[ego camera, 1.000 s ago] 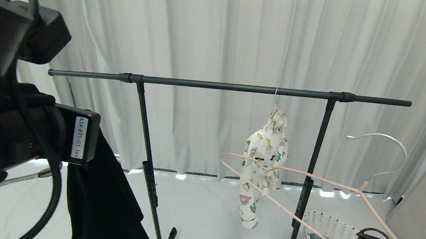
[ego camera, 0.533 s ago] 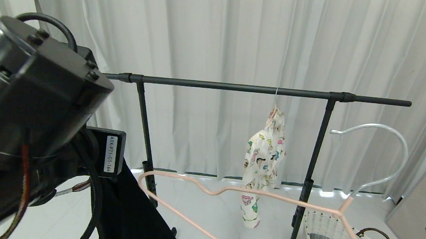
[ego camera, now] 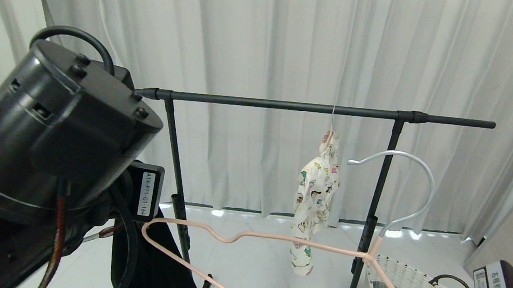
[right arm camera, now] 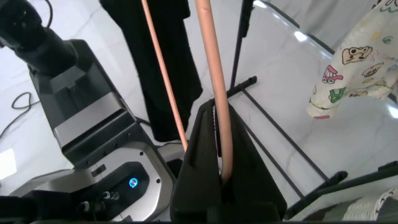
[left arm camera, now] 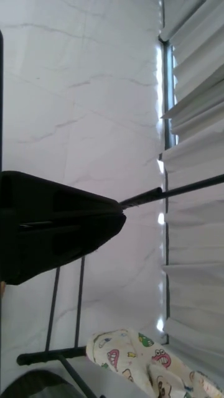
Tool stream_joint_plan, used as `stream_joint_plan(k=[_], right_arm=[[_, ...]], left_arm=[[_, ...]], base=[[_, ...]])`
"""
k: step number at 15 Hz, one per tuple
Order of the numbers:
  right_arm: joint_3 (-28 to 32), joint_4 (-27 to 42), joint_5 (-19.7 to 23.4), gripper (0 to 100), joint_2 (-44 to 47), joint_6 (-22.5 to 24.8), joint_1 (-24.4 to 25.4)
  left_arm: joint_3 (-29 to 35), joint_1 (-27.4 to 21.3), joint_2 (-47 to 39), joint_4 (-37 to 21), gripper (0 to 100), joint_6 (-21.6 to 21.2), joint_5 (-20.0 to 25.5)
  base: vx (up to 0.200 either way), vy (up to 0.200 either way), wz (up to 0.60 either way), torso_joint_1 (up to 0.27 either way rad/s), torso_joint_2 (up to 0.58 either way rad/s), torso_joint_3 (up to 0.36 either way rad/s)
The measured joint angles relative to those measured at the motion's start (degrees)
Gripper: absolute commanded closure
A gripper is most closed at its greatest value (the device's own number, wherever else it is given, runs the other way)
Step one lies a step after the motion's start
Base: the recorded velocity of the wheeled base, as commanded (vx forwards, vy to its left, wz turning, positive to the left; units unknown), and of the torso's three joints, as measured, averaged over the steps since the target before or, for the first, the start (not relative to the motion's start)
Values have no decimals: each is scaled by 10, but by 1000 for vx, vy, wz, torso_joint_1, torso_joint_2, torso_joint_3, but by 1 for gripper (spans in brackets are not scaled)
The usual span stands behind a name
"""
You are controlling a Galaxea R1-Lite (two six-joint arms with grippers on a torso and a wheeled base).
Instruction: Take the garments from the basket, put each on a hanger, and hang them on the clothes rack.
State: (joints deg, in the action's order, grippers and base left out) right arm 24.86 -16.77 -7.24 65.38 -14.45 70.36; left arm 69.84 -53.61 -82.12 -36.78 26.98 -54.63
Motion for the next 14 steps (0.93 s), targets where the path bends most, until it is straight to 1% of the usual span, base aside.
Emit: stream_joint_plan(k=[5,8,9,14], right_arm=[[21,-9,-2,100,26,-10,-10],[29,-71,-3,100,59,-9,-31],[32,-80,-3,100,74,-9,-34],[67,-85,-3,100,133,-9,-37]], left_arm=[[0,-9,-1,0,100,0,-9],[1,-10,-1,0,100,0,-10],[1,-10,-1,0,100,0,-10],[1,-17,-3,0,100,2,-23]], base=[[0,0,0,0,0,0],[0,0,0,0,0,0],[0,0,0,0,0,0],[0,0,0,0,0,0]])
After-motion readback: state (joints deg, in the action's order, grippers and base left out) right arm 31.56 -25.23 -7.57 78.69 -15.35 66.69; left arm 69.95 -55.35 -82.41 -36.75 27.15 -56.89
